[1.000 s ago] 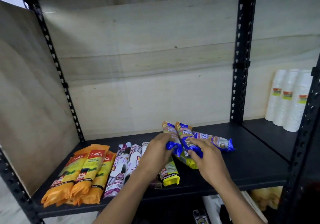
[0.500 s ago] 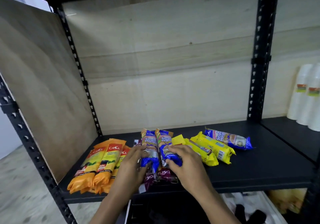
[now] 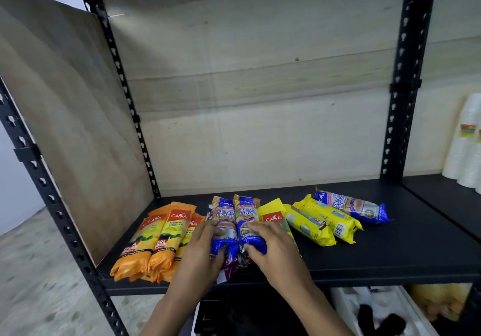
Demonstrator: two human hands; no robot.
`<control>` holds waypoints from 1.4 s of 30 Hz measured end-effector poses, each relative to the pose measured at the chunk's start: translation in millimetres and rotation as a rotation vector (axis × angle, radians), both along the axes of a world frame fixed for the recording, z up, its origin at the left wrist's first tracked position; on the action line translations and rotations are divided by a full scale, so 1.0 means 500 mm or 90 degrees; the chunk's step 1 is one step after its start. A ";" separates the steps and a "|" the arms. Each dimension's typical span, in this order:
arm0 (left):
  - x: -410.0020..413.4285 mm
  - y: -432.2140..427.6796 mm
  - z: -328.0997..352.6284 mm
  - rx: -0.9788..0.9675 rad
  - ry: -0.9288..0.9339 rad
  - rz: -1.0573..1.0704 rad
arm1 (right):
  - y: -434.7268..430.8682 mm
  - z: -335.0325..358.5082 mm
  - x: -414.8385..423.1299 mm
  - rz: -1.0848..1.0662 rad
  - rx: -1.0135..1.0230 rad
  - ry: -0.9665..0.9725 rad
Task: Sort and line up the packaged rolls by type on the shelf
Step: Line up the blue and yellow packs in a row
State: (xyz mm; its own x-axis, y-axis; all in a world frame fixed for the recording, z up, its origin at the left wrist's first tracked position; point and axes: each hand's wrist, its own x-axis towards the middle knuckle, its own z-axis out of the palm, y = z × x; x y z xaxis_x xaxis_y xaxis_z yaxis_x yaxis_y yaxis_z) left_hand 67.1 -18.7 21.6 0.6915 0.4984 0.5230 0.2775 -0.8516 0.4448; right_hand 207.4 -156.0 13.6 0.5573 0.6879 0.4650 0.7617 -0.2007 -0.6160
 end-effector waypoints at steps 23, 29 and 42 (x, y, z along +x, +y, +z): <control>0.171 -0.149 0.025 0.372 0.327 -0.088 | -0.144 -0.007 0.196 -0.120 -0.120 -0.092; 0.189 -0.143 -0.004 0.402 0.353 -0.079 | -0.140 -0.023 0.208 -0.106 -0.195 -0.092; 0.223 -0.212 0.008 0.350 0.099 -0.082 | -0.232 0.011 0.194 -0.180 0.033 -0.035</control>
State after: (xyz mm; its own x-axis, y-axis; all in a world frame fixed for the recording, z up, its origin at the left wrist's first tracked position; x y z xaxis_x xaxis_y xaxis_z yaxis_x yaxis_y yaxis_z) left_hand 178.8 -124.6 25.5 0.8180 0.0891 0.5682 0.1831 -0.9769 -0.1103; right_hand 304.6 -271.9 19.2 0.6963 0.4841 0.5299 0.7127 -0.3792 -0.5902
